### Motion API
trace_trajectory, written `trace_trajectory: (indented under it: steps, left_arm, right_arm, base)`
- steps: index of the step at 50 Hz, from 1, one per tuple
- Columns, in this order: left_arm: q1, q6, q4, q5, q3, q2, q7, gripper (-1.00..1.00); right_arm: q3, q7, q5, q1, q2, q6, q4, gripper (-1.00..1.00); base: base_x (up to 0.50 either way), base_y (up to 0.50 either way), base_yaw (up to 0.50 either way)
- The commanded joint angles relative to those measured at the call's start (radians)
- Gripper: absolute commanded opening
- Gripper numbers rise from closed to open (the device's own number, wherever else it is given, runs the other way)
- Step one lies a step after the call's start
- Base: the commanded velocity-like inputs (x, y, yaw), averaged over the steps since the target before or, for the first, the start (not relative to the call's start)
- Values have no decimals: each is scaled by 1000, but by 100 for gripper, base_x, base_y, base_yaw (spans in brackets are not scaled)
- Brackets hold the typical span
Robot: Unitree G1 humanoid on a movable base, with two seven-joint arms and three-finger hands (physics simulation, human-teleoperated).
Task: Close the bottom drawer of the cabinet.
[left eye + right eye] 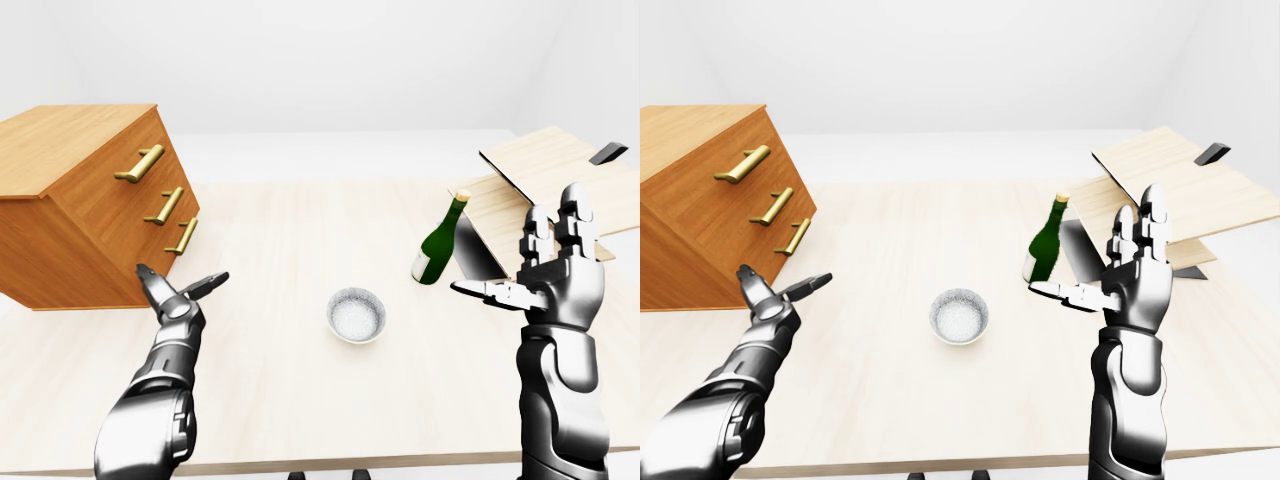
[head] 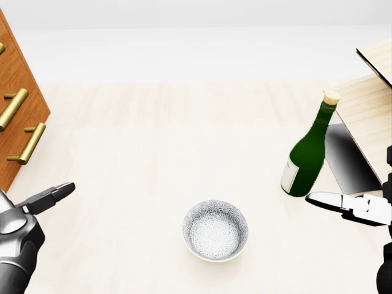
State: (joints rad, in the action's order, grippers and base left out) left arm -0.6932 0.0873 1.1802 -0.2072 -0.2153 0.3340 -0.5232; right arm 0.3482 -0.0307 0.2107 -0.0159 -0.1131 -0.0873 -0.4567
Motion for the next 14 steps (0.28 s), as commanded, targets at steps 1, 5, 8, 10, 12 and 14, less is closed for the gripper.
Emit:
trace_trajectory:
  steps: [1, 5, 8, 10, 12, 14]
  left_arm:
    - [-9, 0, 30, -22, -54, 93, 0, 100]
    - [-11, 0, 30, -19, -52, 93, 0, 100]
    - [-15, 0, 24, -11, -42, 86, 0, 100]
    - [-16, 0, 11, -1, -20, 68, 0, 100]
    - [-11, 0, -25, 1, -3, 30, 0, 100]
    - [50, 0, -190, -74, 26, -38, 34, 100]
  right_arm:
    - [-1, -1, 2, 0, 0, 0, -2, 100]
    - [0, 5, 7, 2, 1, 0, -4, 100]
    - [1, 14, 27, 5, 5, 0, -21, 100]
    - [-2, 30, 55, 11, 11, 0, -43, 100]
    - [-20, 80, 89, 33, 22, 0, -68, 100]
    - [-39, 100, 74, 52, 35, 0, -64, 100]
  base:
    - [0, 0, 0]
    - [0, 0, 0]
    - [0, 0, 0]
    - [0, 0, 0]
    - [0, 0, 0]
    - [0, 0, 0]
